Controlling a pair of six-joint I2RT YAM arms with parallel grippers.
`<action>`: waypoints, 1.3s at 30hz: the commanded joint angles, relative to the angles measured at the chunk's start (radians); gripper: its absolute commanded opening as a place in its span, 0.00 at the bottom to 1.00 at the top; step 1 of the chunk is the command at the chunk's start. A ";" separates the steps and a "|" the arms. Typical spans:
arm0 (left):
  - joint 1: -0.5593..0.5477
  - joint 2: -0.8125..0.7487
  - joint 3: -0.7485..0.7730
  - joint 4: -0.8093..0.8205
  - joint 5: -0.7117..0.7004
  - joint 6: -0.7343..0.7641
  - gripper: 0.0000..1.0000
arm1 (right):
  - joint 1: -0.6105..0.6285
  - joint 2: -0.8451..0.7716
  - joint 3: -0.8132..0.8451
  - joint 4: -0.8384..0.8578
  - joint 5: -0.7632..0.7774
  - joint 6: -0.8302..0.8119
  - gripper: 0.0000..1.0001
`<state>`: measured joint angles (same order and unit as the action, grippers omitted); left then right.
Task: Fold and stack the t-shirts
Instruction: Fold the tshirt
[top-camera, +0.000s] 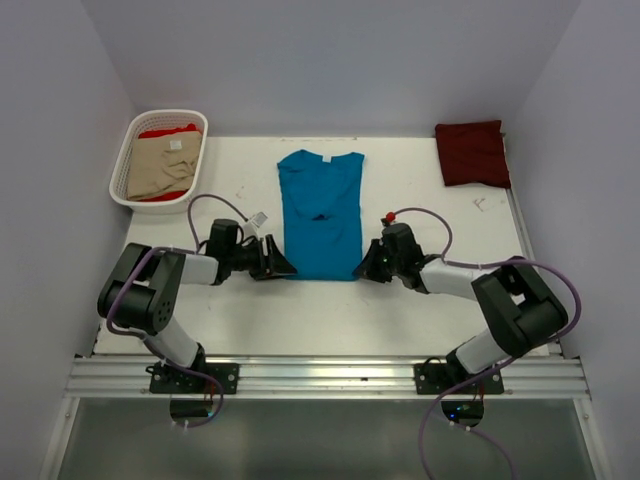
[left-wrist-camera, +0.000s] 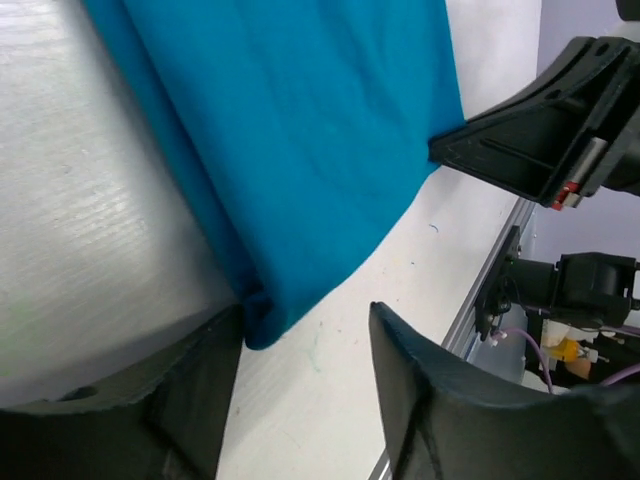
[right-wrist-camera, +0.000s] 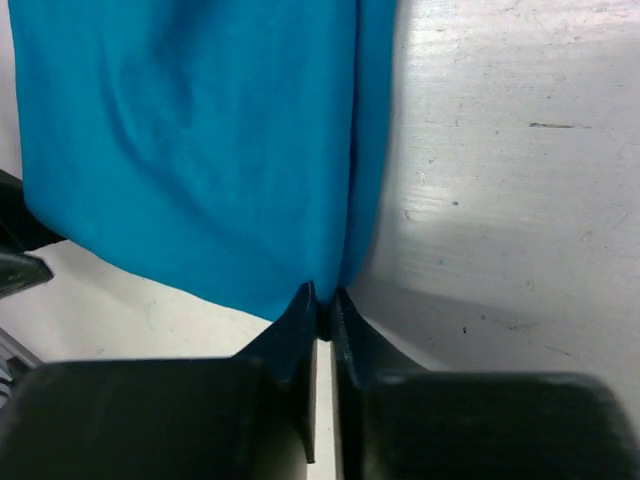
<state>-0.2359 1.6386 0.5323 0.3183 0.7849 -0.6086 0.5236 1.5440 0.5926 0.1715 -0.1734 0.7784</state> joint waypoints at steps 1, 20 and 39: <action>0.001 0.069 -0.034 -0.068 -0.148 0.069 0.57 | 0.001 -0.053 -0.005 -0.046 0.045 -0.041 0.00; -0.072 -0.170 -0.118 -0.076 -0.160 0.004 0.00 | 0.090 -0.272 -0.071 -0.131 0.000 -0.060 0.00; -0.198 -0.912 -0.075 -0.589 -0.335 -0.092 0.00 | 0.277 -0.599 0.153 -0.628 0.270 -0.119 0.00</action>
<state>-0.4324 0.7269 0.4076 -0.2394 0.5037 -0.6971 0.7979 0.9432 0.6449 -0.3748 -0.0185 0.7162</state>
